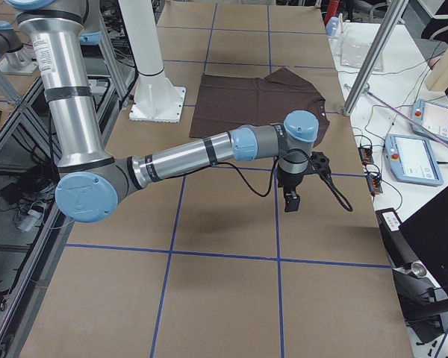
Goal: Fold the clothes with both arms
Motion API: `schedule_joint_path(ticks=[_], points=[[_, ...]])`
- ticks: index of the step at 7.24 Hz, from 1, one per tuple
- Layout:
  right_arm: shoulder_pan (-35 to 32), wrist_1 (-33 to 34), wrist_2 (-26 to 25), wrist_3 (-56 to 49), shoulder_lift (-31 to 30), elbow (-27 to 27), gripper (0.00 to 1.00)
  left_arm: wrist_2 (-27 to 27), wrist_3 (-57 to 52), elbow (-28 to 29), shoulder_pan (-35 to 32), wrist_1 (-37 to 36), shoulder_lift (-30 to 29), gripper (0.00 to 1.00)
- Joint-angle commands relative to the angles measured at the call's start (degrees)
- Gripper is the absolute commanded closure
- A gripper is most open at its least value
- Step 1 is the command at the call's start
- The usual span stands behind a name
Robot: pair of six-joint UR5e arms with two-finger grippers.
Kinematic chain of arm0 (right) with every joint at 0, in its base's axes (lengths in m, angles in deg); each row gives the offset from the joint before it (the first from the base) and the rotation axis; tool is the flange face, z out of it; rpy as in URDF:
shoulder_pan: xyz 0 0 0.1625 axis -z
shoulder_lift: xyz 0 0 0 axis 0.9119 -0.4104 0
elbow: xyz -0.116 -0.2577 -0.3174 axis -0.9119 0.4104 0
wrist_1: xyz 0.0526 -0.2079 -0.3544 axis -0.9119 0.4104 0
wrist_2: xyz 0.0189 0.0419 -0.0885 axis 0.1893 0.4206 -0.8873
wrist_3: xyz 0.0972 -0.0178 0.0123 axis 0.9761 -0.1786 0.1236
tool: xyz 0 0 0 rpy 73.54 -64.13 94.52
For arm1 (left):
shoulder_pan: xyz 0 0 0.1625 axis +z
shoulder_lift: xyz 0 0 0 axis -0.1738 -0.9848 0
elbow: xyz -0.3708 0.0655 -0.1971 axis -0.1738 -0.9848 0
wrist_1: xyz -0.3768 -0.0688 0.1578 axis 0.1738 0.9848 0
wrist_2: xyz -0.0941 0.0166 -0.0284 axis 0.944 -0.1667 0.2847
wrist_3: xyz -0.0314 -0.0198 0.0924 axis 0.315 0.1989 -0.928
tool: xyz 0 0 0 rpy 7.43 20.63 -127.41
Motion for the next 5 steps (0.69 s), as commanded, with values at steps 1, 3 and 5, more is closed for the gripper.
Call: schedule_joint_path(ticks=[1,3,5], points=[[-0.45,5.73,-0.63,-0.21,0.17,-0.36,0.00,0.13,0.40,5.23,-0.16,-1.03,-0.63,0.00],[-0.37,5.09,2.17,0.84,-0.96,-1.33,0.00,-4.50,0.32,6.23,-0.60,-1.30,-0.64,0.00],[0.77,4.73,7.85,0.85,-1.93,-1.34,0.00,-4.36,4.76,12.70,-0.52,-1.48,-5.51,0.00]])
